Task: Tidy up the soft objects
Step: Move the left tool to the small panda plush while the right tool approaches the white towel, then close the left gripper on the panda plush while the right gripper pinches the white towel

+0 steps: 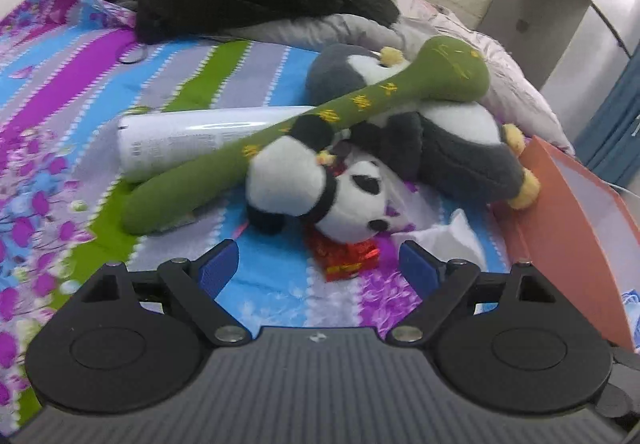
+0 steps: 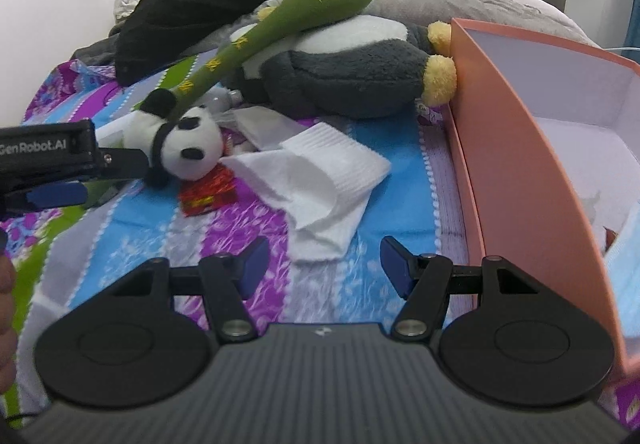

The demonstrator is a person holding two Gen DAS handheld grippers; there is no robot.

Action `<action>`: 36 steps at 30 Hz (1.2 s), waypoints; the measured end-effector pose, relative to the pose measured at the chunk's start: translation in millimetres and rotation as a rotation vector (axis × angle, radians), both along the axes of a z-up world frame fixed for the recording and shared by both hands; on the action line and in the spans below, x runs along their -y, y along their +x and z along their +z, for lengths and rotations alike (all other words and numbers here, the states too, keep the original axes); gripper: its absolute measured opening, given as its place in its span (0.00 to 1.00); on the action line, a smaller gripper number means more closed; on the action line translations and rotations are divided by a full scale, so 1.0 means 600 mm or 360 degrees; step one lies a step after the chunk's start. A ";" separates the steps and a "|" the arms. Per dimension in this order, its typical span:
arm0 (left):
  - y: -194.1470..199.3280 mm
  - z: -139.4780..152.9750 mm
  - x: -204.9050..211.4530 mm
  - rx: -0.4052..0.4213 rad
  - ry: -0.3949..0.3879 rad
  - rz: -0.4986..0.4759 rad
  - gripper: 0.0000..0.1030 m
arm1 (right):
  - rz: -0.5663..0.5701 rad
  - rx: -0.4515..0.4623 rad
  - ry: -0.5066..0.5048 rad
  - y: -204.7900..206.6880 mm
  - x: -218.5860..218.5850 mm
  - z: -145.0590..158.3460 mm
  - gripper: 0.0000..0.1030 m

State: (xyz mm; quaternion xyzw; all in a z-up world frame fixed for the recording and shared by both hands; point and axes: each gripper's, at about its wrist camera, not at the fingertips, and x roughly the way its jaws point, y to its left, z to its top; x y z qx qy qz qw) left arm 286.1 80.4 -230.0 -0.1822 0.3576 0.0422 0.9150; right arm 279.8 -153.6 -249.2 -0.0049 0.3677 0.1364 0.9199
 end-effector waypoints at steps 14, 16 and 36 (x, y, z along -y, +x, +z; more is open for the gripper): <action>0.091 -0.038 -0.009 -0.0063 -0.0385 0.0188 0.74 | 0.0057 0.0003 -0.0046 0.070 -0.029 -0.053 0.54; 0.097 -0.044 -0.012 -0.0074 -0.0422 0.0217 0.68 | 0.0071 0.0027 -0.0073 0.072 -0.033 -0.053 0.44; 0.019 -0.010 -0.015 -0.0078 -0.0448 0.0026 0.46 | 0.0044 0.0091 -0.0087 0.005 -0.002 0.001 0.10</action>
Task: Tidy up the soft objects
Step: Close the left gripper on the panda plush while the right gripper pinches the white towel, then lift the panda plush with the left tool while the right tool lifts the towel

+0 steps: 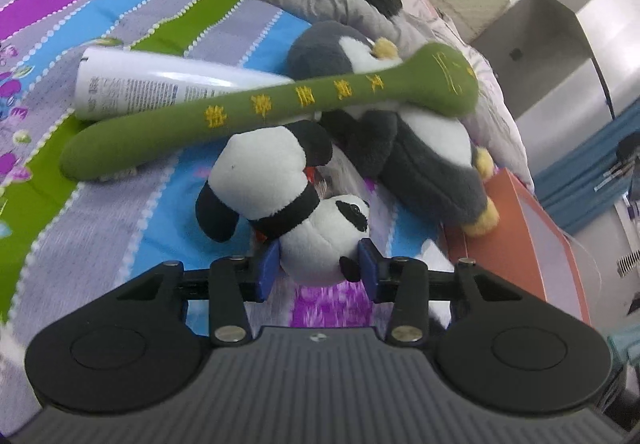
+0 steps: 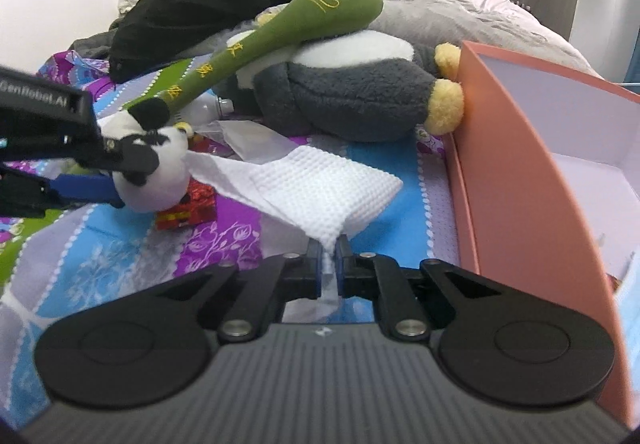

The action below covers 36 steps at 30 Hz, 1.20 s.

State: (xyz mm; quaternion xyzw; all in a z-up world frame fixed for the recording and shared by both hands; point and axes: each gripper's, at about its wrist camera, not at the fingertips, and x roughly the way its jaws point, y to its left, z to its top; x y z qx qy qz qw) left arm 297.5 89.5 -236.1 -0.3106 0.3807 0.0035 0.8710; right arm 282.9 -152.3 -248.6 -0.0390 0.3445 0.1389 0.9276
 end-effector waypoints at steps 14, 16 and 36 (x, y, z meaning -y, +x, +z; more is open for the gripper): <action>-0.127 0.019 0.039 -0.0122 0.0103 -0.0281 0.47 | 0.0054 -0.0077 -0.0041 -0.123 0.022 0.012 0.10; -0.140 0.016 0.044 -0.0157 0.0086 -0.0320 0.47 | 0.0050 -0.0096 -0.0043 -0.139 0.025 0.012 0.10; -0.238 0.012 0.057 -0.0263 0.0058 -0.0234 0.61 | -0.0069 -0.0217 0.0105 -0.213 0.048 0.010 0.44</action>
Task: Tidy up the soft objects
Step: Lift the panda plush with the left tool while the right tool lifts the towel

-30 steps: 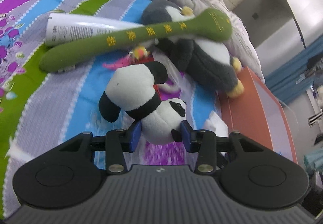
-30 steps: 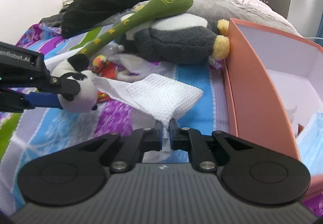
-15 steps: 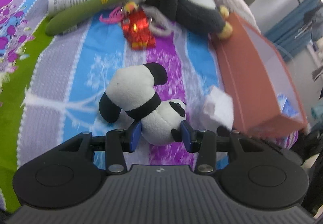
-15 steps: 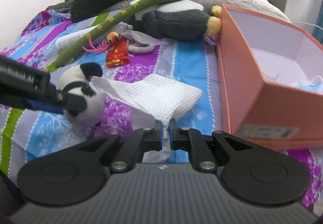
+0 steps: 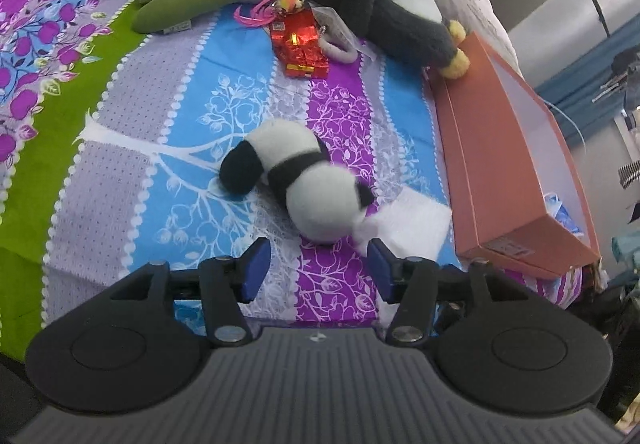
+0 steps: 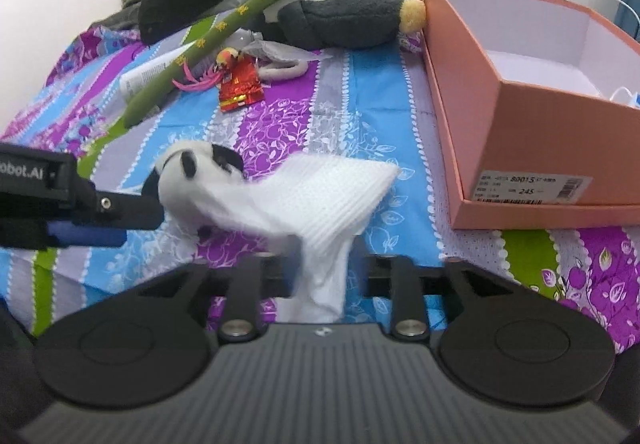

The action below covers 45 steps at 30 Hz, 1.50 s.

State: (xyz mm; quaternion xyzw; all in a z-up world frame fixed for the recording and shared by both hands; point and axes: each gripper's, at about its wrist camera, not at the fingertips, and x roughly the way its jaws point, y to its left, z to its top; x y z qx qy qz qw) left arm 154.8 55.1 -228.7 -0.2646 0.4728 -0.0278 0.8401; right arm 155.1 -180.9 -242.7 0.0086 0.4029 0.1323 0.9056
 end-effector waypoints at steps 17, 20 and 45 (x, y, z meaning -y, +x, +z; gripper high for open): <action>0.040 0.001 0.014 0.0005 -0.0060 0.0141 0.63 | -0.0085 0.0006 0.0042 0.032 -0.019 -0.050 0.52; 0.051 0.000 0.021 -0.0015 -0.0014 0.0177 0.64 | -0.0028 0.0028 0.0036 0.031 -0.023 -0.051 0.40; 0.109 -0.031 0.053 -0.0186 0.0115 0.0322 0.65 | -0.0062 0.0143 0.0013 0.030 0.022 -0.033 0.12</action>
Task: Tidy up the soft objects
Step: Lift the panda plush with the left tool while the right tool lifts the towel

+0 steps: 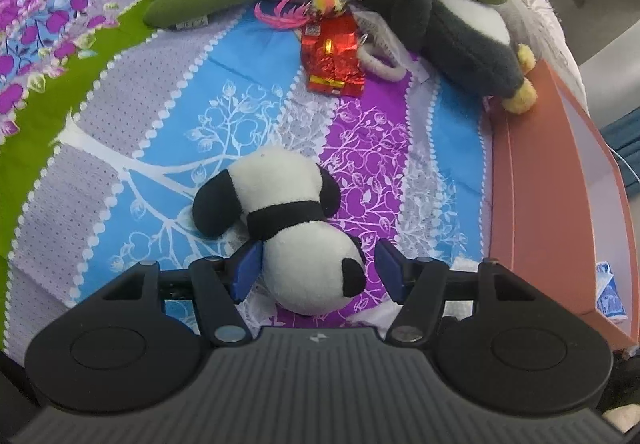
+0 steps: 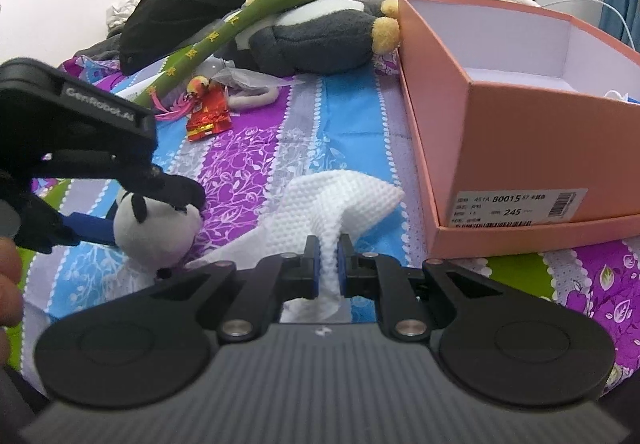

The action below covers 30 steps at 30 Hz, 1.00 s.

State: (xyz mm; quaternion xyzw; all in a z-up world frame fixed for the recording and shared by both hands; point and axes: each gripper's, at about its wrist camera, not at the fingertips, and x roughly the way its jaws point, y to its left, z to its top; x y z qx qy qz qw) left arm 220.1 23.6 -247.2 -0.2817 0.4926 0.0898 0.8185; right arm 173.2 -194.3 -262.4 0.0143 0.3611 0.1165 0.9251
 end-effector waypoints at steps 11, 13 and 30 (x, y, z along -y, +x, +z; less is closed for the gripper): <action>0.001 -0.018 -0.002 -0.0041 -0.0012 -0.0029 0.60 | 0.0005 -0.0017 -0.0003 0.002 0.001 -0.005 0.12; 0.001 -0.016 -0.001 -0.0037 -0.0002 -0.0037 0.60 | 0.0009 -0.0013 -0.0010 0.000 0.000 -0.003 0.12; -0.061 0.005 -0.017 0.0014 0.0146 -0.0174 0.59 | 0.0067 -0.0066 0.0017 -0.011 -0.001 0.020 0.12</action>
